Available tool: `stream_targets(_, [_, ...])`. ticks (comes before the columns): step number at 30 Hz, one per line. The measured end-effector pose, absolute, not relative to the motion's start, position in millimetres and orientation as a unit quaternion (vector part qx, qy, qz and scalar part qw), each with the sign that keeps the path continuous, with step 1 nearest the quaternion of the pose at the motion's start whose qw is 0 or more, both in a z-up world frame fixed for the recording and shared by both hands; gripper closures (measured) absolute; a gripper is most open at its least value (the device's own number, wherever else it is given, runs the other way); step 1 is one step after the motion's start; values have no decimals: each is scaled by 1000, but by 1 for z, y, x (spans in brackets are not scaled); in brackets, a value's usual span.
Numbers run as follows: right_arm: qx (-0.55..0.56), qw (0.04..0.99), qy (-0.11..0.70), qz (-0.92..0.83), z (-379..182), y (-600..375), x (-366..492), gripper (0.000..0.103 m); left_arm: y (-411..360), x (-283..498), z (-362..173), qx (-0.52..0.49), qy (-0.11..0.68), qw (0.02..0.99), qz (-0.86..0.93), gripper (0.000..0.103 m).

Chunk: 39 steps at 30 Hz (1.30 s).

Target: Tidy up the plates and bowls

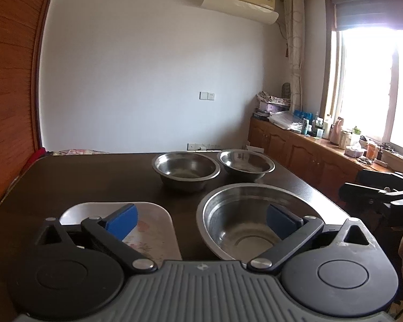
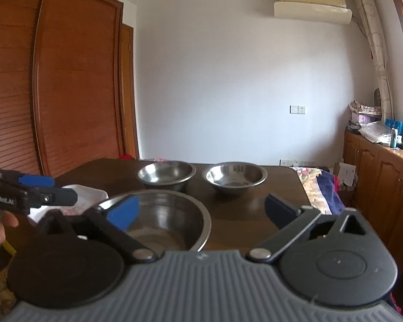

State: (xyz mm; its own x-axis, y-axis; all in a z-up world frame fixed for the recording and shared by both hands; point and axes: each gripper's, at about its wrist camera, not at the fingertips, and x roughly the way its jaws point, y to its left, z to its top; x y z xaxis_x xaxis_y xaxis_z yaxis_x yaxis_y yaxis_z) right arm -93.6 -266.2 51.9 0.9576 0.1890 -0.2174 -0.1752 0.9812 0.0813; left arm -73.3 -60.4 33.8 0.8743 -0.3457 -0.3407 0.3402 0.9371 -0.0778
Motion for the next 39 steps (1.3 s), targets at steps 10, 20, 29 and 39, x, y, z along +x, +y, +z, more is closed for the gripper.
stream_targets(10, [25,991,103,78,59,-262,-105,0,-52,-80,48,-11,162,970,-178,0])
stream_targets(20, [27,991,98,85,68,-268,-108,0,-54,-71,64,-4,143,971,-190,0])
stream_targets(29, [32,991,88,100,76,-268,-100,0,-47,-62,71,-5,140,973,-185,0])
stream_targets(39, [27,988,98,115,81,-270,-74,0,-41,-28,78,-6,141,973,-183,0])
